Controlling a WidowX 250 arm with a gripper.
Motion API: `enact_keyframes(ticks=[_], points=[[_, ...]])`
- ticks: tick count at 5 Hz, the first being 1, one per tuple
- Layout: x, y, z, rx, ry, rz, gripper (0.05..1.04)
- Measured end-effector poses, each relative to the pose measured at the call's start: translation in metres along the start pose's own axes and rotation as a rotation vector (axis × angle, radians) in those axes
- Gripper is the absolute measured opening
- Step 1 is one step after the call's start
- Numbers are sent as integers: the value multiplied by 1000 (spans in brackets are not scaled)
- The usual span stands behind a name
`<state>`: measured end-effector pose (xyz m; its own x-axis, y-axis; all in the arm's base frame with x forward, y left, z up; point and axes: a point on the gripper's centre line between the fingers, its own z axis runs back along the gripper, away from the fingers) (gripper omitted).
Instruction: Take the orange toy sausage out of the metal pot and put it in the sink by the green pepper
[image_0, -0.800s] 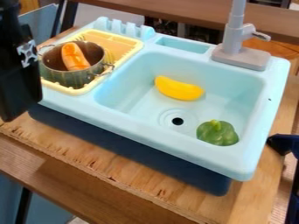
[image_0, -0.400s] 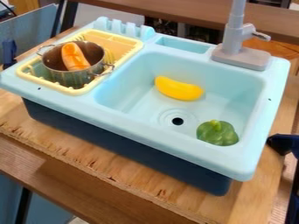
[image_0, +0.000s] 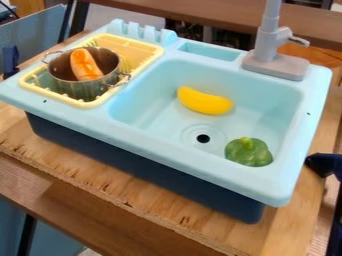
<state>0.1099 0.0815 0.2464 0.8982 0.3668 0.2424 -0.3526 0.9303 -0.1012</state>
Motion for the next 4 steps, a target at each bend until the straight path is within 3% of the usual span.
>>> enact_keyframes(ticks=[1,3,4], points=[[23,23,-4,55,11,30,999],[67,42,-10,63,52,-55,999],[88,38,-24,69,8,-86,999]])
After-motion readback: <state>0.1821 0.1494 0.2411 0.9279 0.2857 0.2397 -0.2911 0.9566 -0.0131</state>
